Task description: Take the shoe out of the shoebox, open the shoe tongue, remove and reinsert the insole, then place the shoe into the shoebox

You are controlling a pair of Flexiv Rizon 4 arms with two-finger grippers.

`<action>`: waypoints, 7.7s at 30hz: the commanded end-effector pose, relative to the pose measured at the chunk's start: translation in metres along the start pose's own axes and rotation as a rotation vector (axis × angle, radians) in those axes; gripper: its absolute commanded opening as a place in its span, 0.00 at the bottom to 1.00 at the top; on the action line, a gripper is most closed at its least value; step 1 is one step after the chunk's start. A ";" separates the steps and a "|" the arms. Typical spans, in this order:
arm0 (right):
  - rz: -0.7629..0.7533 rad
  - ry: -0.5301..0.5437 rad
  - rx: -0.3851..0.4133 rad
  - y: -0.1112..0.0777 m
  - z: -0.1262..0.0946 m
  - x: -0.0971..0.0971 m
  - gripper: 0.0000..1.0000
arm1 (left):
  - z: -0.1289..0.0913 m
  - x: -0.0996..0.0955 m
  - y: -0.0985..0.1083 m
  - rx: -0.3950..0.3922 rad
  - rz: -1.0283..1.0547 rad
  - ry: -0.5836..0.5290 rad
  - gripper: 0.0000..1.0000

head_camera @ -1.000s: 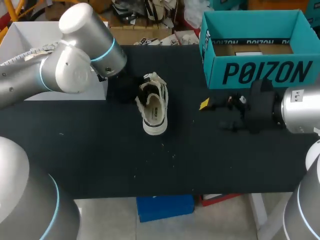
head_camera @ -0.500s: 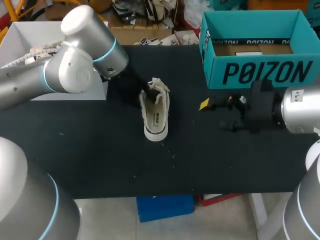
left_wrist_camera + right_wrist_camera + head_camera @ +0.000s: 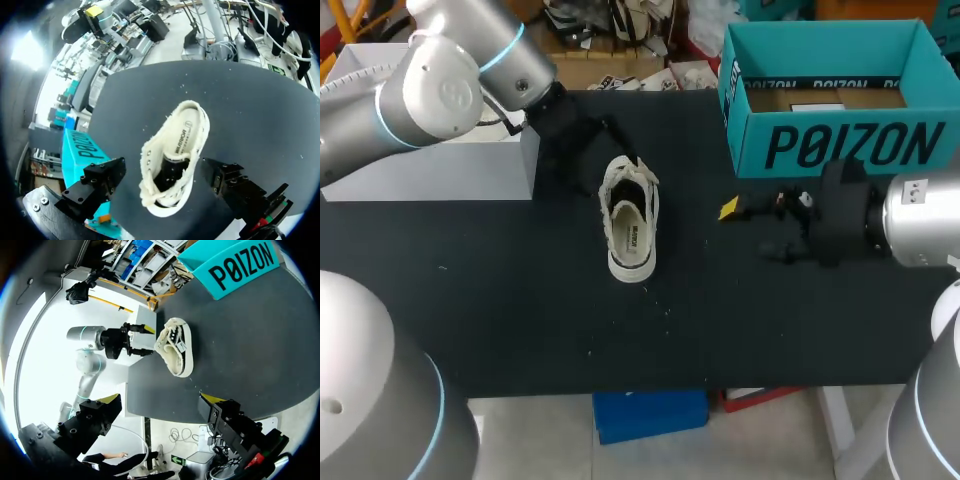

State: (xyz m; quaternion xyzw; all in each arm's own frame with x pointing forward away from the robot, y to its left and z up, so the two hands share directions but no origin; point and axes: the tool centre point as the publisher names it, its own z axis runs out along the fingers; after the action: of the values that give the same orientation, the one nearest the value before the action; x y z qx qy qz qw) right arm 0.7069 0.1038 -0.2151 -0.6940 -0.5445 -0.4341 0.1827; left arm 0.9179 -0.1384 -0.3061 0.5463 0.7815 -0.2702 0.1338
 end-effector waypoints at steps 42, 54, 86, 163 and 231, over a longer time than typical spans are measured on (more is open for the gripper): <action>-0.400 -0.517 0.357 0.058 0.040 0.017 1.00 | -0.110 0.066 -0.022 -0.085 0.111 0.071 1.00; -0.642 -0.791 0.478 0.072 0.065 0.024 1.00 | -0.110 0.066 -0.022 -0.085 0.111 0.071 1.00; -0.555 -0.847 0.419 0.123 0.180 -0.019 1.00 | -0.110 0.066 -0.022 -0.085 0.111 0.071 1.00; -0.528 -0.921 0.398 0.129 0.243 -0.088 0.00 | -0.110 0.066 -0.022 -0.085 0.111 0.071 1.00; -1.448 -0.534 0.857 0.255 0.101 0.028 0.00 | -0.110 0.066 -0.022 -0.085 0.111 0.071 1.00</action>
State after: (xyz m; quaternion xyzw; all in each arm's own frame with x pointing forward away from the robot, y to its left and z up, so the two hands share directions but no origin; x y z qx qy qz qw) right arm 0.9711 0.1077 -0.1919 -0.1292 -0.9909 -0.0232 -0.0303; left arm 0.8833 -0.0302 -0.2434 0.5918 0.7643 -0.2113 0.1448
